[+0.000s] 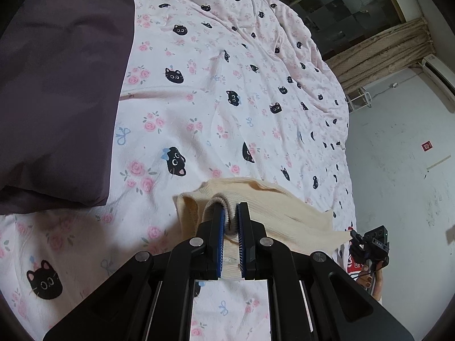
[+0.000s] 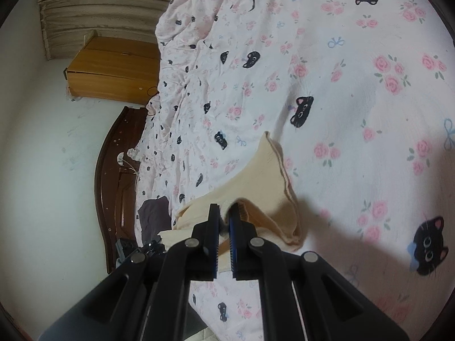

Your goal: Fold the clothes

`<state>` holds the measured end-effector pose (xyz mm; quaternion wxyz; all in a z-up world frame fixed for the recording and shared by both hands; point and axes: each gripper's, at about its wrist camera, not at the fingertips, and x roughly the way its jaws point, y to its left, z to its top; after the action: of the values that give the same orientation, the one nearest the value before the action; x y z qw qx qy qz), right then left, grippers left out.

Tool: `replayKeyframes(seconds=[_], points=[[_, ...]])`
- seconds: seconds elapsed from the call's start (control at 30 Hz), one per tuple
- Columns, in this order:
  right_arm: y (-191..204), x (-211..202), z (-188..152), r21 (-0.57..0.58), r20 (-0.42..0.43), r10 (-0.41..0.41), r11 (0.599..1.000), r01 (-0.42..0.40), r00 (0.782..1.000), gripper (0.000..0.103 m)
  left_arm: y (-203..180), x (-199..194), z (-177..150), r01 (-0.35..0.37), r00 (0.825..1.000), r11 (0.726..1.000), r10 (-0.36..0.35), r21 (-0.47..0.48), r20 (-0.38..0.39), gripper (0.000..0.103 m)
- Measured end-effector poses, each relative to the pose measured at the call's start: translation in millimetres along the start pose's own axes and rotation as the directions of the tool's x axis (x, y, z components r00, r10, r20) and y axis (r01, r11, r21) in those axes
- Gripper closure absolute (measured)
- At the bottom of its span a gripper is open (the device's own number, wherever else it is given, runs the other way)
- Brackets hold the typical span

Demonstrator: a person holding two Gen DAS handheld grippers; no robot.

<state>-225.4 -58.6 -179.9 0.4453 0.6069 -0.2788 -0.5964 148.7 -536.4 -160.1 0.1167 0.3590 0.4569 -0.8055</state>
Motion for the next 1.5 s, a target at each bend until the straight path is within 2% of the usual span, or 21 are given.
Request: replayKeyframes(seconds=[0.23, 1.03, 1.5], points=[[-13.1, 18.2, 12.7, 0.036, -0.013, -0.033, 0.999, 0.034, 0.999, 0.096, 3.3, 7.6, 0.9, -0.018, 1.0, 1.0, 0.018, -0.004, -0.004, 0.096], [-12.3, 47.7, 36.9, 0.039, -0.016, -0.113, 0.993, 0.113, 0.993, 0.095, 10.4, 12.9, 5.6, -0.027, 1.0, 0.999, 0.027, -0.028, 0.001, 0.096], [-16.5, 54.9, 41.7, 0.027, -0.031, -0.177, 0.984, 0.178, 0.984, 0.093, 14.2, 23.5, 0.8, -0.082, 0.996, 0.996, 0.082, -0.023, -0.019, 0.096]])
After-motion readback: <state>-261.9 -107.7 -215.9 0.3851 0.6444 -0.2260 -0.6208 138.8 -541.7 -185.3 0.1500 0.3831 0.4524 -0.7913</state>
